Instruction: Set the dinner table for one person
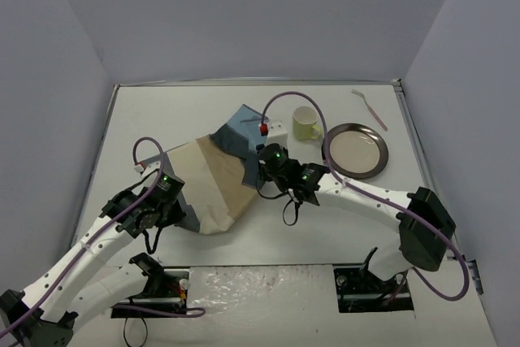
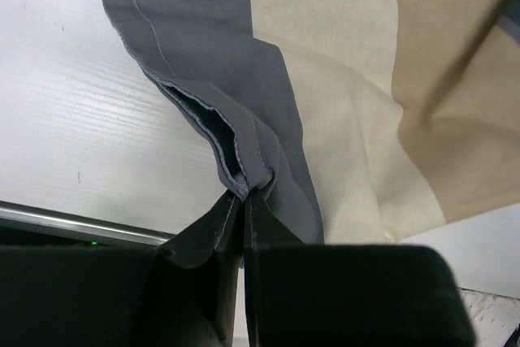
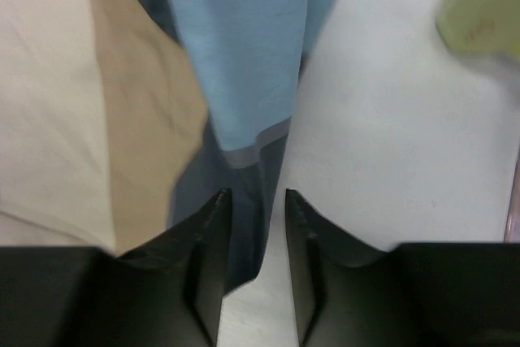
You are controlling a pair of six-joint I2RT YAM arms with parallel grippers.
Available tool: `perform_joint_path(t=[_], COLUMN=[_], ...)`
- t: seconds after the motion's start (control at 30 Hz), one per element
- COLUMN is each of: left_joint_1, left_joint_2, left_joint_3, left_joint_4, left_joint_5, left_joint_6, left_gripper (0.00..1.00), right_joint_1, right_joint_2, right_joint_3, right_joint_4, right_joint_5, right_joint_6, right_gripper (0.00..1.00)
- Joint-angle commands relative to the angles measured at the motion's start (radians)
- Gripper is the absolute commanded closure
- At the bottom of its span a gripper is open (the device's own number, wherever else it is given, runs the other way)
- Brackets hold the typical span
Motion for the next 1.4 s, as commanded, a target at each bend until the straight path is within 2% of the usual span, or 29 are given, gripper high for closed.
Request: perform_joint_path(t=[0.0,0.17,0.33,0.47,0.67,0.93,1.37], left_joint_1=[0.001,0.001,0.000,0.001,0.001,0.001,0.001], left_joint_2=[0.028,0.043,0.045,0.045,0.022,0.003,-0.004], left_joint_3=[0.025,0.016,0.009,0.008,0.001,-0.006,-0.016], left_joint_4=[0.066,0.073,0.086,0.078,0.070,0.058,0.051], left_joint_5=[-0.007,0.001,0.003,-0.002,-0.007,-0.007,-0.009], left_joint_6=[0.031,0.040,0.043,0.041,0.035,0.022,0.013], left_gripper=[1.00,1.00,1.00,1.00,1.00,1.00,1.00], right_joint_1=[-0.038,-0.068,-0.133,-0.266,-0.379,-0.409,-0.432], right_joint_2=[-0.107,-0.239,-0.275,-0.172,0.035,0.252,0.401], right_joint_3=[-0.208,-0.280,-0.200,-0.131,-0.050,0.038,0.059], right_joint_4=[-0.114,-0.200,-0.191,-0.144,-0.038,0.082,0.165], right_joint_5=[-0.025,-0.045,-0.034,-0.092,-0.163,-0.168,-0.174], right_joint_6=[0.230,0.292,0.191,0.091,0.054,0.042,0.031], right_gripper=[0.51,0.36,0.30,0.30,0.27,0.29,0.31])
